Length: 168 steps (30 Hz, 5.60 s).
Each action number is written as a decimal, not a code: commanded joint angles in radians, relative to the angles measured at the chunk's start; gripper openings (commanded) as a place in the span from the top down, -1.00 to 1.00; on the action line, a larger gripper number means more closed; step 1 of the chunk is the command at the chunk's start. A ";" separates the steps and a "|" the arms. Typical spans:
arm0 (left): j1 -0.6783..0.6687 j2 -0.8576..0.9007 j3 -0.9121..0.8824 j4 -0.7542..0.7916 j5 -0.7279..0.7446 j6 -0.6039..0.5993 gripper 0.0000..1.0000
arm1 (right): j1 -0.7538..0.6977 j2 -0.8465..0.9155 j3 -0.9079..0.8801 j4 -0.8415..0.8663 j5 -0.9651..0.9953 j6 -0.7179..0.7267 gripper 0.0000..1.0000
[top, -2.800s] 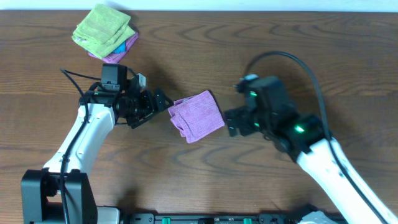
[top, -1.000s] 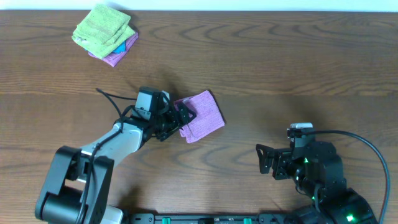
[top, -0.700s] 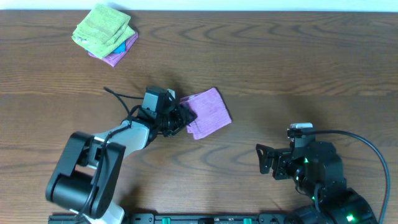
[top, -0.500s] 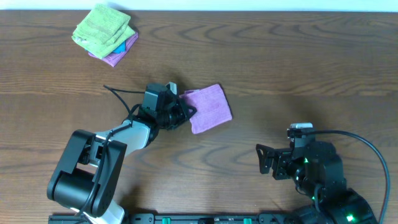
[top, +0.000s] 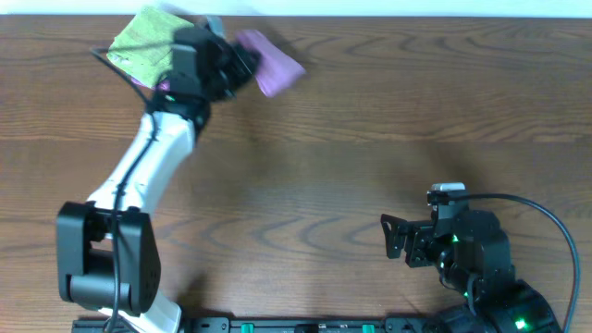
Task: Fold the cloth
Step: 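Carry the pink bundle with the left gripper to the far-left cloth stack, then lower the pink bundle onto the green cloth stack with the left gripper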
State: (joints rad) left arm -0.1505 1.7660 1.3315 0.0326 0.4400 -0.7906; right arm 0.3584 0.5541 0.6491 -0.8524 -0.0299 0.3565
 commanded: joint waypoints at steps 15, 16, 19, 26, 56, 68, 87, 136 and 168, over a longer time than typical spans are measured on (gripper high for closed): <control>0.192 0.255 0.374 0.039 -0.160 0.110 0.88 | -0.005 -0.005 -0.007 -0.002 -0.003 0.013 -0.99; 0.194 0.278 0.399 0.039 -0.160 0.115 0.88 | -0.005 -0.005 -0.007 -0.002 -0.003 0.013 -0.99; 0.208 0.346 0.472 0.039 -0.159 0.114 0.88 | -0.005 -0.005 -0.007 -0.002 -0.003 0.013 -0.99; 0.253 0.405 0.528 0.036 -0.196 0.114 0.88 | -0.005 -0.005 -0.007 -0.002 -0.003 0.013 -0.98; 0.323 0.436 0.528 -0.336 -0.287 0.186 0.81 | -0.005 -0.005 -0.007 -0.002 -0.003 0.013 -0.98; 0.338 0.435 0.528 -0.429 -0.287 0.264 -0.29 | -0.005 -0.005 -0.007 -0.002 -0.003 0.013 -0.99; 0.412 0.391 0.528 -0.531 -0.262 0.328 -0.90 | -0.005 -0.005 -0.007 -0.002 -0.003 0.013 -0.99; 0.386 0.489 0.530 -0.254 -0.230 0.311 0.88 | -0.005 -0.005 -0.007 -0.002 -0.003 0.013 -0.99; 0.386 0.148 0.531 -0.578 -0.154 0.421 -0.91 | -0.005 -0.005 -0.007 -0.001 -0.003 0.013 -0.98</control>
State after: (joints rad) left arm 0.2382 1.9602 1.8412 -0.5167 0.2588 -0.3912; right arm 0.3584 0.5541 0.6456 -0.8524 -0.0299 0.3565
